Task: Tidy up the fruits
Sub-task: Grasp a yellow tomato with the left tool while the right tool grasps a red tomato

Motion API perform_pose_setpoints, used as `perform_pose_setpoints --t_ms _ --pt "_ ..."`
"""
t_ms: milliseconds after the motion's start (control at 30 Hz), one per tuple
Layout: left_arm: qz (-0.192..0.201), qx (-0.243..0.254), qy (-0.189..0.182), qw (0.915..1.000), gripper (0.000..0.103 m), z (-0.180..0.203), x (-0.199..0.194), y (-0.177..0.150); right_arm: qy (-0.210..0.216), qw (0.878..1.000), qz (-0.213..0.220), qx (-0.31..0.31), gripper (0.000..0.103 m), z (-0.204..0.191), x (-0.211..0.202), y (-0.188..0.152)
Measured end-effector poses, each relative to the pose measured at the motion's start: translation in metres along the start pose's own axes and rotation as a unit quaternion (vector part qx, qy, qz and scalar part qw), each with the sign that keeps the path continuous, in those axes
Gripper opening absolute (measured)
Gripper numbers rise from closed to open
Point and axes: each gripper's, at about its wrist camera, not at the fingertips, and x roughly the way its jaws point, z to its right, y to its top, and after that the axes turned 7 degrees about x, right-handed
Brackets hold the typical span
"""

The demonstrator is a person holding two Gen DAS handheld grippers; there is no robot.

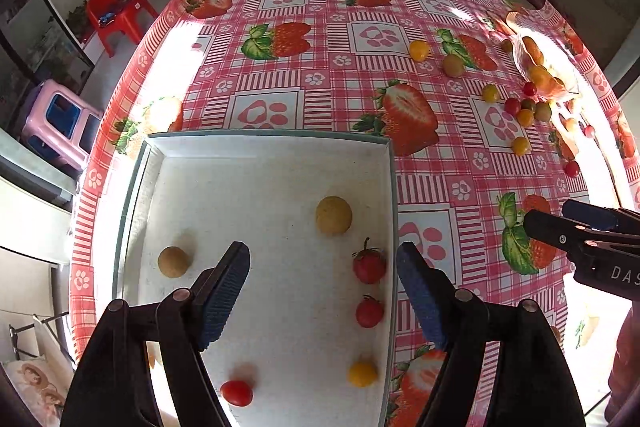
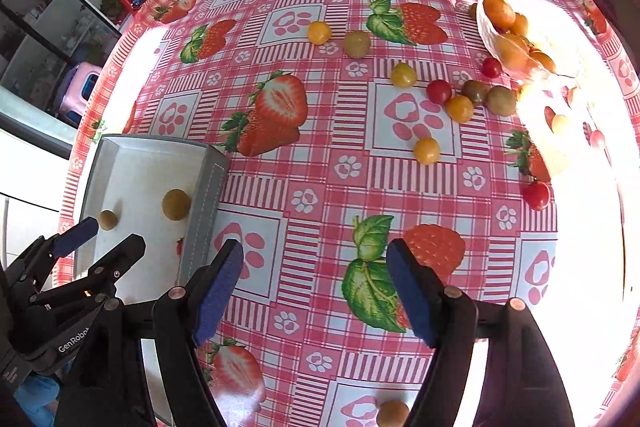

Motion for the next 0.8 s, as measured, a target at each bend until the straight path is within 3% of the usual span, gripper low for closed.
perform_pose_setpoints --t_ms 233,500,800 --pt "0.002 0.046 -0.029 0.9986 0.077 0.065 0.005 0.026 -0.036 0.997 0.013 0.064 0.078 0.077 -0.011 0.003" --pt "0.007 0.061 -0.047 0.997 0.077 0.124 0.026 0.064 -0.047 0.991 0.039 0.123 0.077 0.137 -0.016 0.034" --pt "-0.001 0.054 -0.048 0.9974 0.077 0.158 0.063 0.088 -0.056 0.988 0.055 0.13 0.061 0.173 -0.004 0.078"
